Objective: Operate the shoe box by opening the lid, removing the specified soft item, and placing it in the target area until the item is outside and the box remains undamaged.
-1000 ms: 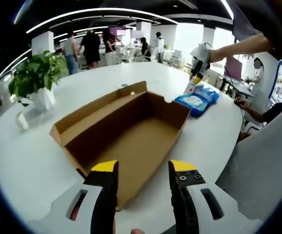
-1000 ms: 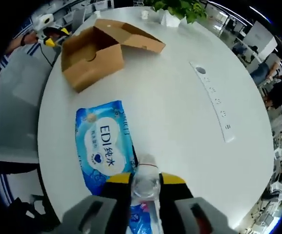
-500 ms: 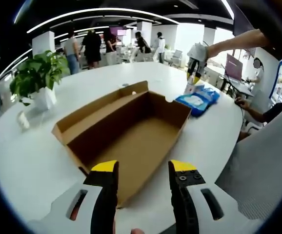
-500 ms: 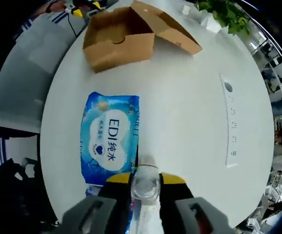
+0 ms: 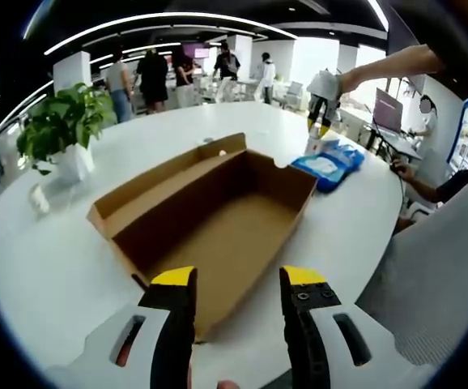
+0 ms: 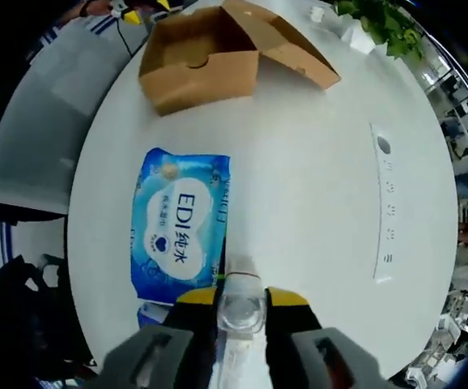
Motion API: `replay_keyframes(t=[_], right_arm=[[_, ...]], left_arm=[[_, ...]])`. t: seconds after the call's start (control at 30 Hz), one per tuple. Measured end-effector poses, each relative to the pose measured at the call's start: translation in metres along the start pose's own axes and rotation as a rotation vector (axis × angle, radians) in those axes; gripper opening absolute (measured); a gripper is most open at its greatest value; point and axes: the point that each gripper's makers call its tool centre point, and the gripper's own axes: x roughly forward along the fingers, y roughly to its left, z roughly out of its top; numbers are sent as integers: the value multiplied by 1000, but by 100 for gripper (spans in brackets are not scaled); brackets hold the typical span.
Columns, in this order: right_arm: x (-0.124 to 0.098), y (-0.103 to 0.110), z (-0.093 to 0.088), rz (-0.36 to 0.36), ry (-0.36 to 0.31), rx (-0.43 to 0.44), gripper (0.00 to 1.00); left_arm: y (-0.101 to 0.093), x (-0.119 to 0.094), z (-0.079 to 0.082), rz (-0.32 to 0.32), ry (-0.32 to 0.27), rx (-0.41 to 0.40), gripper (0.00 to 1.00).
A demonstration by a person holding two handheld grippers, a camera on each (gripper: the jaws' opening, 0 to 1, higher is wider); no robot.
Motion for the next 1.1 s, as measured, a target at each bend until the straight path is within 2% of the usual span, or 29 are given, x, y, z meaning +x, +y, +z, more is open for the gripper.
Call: replay_keyframes(t=[0.43, 0.63, 1.1], right_arm=[[1, -1, 2, -8, 0, 1, 18], [3, -4, -3, -10, 17, 4, 18], [-2, -2, -7, -24, 20, 37, 25]], left_arm=[[2, -1, 1, 3, -1, 0, 42], [2, -1, 0, 4, 2, 1, 41], [1, 0, 1, 1, -2, -4, 42]])
